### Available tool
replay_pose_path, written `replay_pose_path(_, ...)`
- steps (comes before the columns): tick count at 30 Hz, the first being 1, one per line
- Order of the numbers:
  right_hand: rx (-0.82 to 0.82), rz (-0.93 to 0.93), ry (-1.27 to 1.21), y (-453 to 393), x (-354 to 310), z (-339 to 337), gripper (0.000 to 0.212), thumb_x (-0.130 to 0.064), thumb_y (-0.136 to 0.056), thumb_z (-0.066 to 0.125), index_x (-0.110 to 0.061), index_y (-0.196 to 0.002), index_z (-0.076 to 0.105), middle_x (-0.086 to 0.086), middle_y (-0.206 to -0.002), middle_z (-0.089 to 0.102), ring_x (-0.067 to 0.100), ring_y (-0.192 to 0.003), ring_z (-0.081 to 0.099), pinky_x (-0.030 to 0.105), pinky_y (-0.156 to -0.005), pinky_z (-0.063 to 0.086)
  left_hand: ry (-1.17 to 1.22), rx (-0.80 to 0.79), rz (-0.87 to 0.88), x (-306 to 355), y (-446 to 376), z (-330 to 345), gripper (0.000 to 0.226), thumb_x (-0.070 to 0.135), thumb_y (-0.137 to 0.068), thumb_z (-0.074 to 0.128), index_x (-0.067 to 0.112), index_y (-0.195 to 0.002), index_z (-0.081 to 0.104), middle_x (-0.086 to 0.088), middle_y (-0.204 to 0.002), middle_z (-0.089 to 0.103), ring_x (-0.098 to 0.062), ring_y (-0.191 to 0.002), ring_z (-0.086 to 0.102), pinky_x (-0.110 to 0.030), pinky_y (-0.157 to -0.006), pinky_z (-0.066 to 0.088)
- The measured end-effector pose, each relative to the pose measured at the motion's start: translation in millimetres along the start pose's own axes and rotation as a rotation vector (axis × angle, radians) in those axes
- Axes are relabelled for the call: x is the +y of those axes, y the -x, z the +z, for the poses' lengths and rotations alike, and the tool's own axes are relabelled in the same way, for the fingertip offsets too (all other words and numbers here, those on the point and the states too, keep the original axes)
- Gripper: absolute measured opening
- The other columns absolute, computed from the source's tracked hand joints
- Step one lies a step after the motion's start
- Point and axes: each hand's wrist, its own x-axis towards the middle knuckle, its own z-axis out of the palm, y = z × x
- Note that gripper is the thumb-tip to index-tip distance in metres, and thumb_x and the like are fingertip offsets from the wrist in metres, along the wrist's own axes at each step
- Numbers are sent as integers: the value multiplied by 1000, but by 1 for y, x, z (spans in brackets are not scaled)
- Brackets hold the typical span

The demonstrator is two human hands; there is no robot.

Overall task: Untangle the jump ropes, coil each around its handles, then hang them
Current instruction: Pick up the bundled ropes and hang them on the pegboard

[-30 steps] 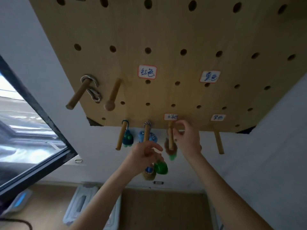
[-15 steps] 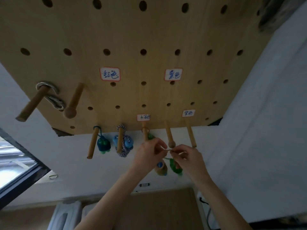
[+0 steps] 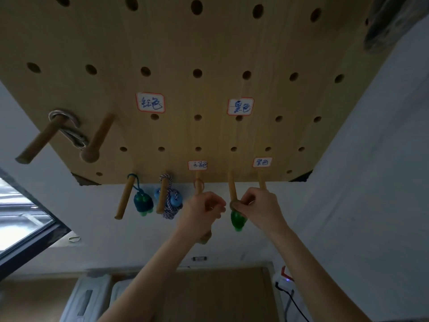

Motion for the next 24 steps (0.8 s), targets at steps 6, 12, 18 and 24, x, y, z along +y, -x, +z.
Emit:
replay_pose_path(6, -57, 156, -77, -4, -4, 10, 24, -24, -73, 73, -14, -73, 51, 0, -72, 55, 14, -70, 54, 22, -60, 41, -21, 1, -3, 3, 0, 1, 20, 2, -86, 51, 18, -80, 63, 3, -79, 67, -9, -68, 62, -30, -71, 54)
replay_pose_path(12, -88, 306, -351, -28, -7, 7, 19, -16, -74, 75, -14, -72, 55, 10, -90, 67, 22, -92, 65, 37, -89, 52, -140, -49, -14, 7, 0, 12, 16, 9, -87, 53, 12, -96, 66, -1, -95, 69, -16, -87, 65, -32, -81, 52)
replay_pose_path(18, 15, 249, -470, -63, -21, 6, 19, -12, -77, 74, -10, -72, 55, 5, -78, 61, 28, -92, 65, 39, -90, 51, 147, -45, -66, -6, 5, -1, 27, -3, -87, 47, 18, -76, 61, 0, -73, 67, -11, -65, 62, -22, -63, 53)
replay_pose_path(24, 301, -178, 34, -25, -21, 28, 17, -29, -83, 66, -22, -84, 51, -4, -88, 56, 17, -78, 58, 30, -65, 50, 237, 101, -101, -24, 7, -19, 27, 1, -90, 47, 20, -74, 57, 8, -59, 65, 3, -43, 55, -8, -42, 39)
